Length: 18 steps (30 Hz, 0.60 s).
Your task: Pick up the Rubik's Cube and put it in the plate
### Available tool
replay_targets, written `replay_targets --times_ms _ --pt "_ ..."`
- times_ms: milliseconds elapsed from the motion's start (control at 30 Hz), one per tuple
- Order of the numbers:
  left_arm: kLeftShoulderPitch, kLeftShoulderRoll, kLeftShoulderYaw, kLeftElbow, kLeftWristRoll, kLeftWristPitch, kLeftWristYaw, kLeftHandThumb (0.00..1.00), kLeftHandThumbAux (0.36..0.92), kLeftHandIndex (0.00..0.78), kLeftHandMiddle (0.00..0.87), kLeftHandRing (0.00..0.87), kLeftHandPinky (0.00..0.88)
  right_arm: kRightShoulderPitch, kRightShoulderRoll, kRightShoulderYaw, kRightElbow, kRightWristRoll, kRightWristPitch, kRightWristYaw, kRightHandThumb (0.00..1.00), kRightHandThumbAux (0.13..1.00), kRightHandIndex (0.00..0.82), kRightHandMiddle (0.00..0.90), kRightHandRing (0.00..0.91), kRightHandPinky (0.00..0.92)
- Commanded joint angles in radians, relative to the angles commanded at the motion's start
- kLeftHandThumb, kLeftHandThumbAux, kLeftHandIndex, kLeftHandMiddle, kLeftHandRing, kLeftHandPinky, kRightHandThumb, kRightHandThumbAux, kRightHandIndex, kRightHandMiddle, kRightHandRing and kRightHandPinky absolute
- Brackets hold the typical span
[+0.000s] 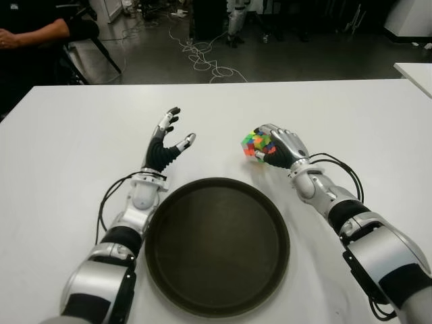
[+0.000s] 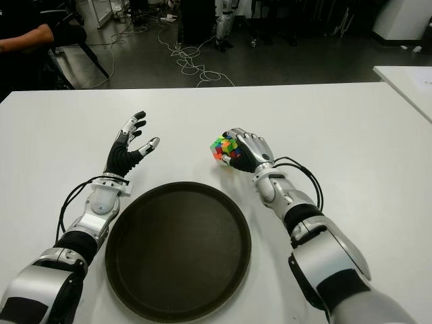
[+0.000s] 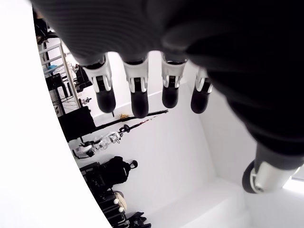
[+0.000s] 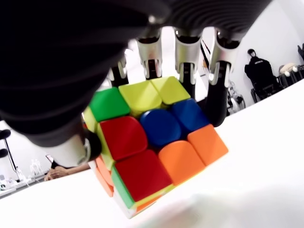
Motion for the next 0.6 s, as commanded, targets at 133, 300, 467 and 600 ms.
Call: replay_targets --times_ms 133,300,467,600 --pt "0.0 0.0 0.0 -0.001 0.0 0.003 -0.001 0.044 0.56 0.091 0.09 0.089 0.113 0.001 0.001 -0.003 -0.001 0.003 -0.005 -0.011 0.809 0.678 0.376 0.451 0.416 0.453" --pt "-0.001 0.001 -0.002 -0.002 0.003 0.008 0.001 0.065 0.568 0.093 0.097 0.09 0.1 0.002 0.001 -0.007 -0.002 0.008 -0.01 -0.015 0.833 0.683 0.394 0.464 0.422 0.459" --pt "-0.001 0.0 -0.002 -0.002 0.003 0.009 0.001 0.072 0.555 0.087 0.099 0.088 0.091 0.003 0.002 -0.012 -0.003 0.013 -0.017 -0.019 0.836 0.684 0.397 0.466 0.424 0.463" --pt "-0.001 0.0 -0.003 -0.001 0.004 0.013 0.002 0.066 0.562 0.079 0.091 0.078 0.075 0.004 0.002 -0.016 -0.003 0.017 -0.025 -0.021 0.905 0.672 0.392 0.456 0.469 0.462"
